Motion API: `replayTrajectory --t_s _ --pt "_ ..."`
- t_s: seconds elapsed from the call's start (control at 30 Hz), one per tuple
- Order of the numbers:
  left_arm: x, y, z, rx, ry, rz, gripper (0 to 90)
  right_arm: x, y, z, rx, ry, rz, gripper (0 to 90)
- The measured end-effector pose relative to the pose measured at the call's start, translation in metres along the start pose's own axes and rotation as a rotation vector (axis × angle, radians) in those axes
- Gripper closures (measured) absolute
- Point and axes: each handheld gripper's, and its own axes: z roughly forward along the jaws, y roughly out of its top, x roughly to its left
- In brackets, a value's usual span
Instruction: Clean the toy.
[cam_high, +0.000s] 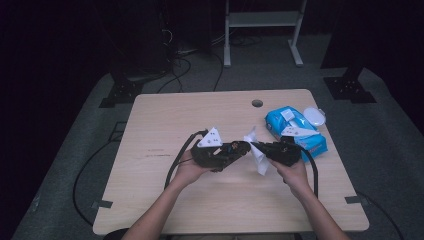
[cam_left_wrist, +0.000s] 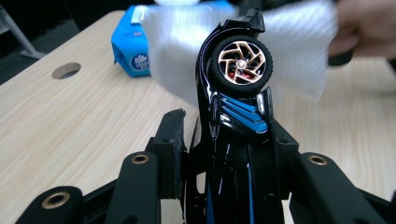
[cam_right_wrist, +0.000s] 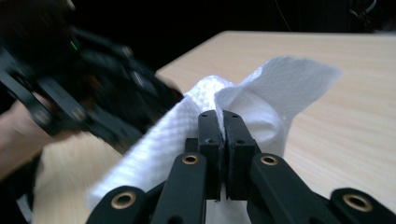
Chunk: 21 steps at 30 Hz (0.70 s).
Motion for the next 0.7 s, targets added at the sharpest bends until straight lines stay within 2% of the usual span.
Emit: replayTrajectory --t_s 0.07,0.13,0.27,0.5,0.6,0.7 --pt "0.0 0.001 0.0 -0.001 0.006 0.004 57.8 -0.001 -0.005 0.004 0.025 0.005 0.011 86.4" --pt "0.001 0.0 0.0 0.005 0.0 0.001 57.8 0.0 -0.005 0.006 0.032 -0.008 0.0 86.4" --pt "0.003 -0.004 0.003 0.023 0.003 -0.007 57.8 0.002 0.0 0.0 -0.023 0.002 0.007 86.4" --pt "0.001 -0.008 0.013 0.065 -0.004 0.002 57.8 0.013 0.01 -0.006 -0.06 0.01 -0.034 86.3" --pt "0.002 -0.011 0.017 0.088 -0.007 -0.004 57.8 0.013 0.009 -0.004 -0.037 -0.005 -0.043 86.3" --pt "0.004 -0.014 0.02 0.108 -0.009 -0.011 57.9 0.006 -0.001 0.001 0.002 -0.033 -0.027 86.3"
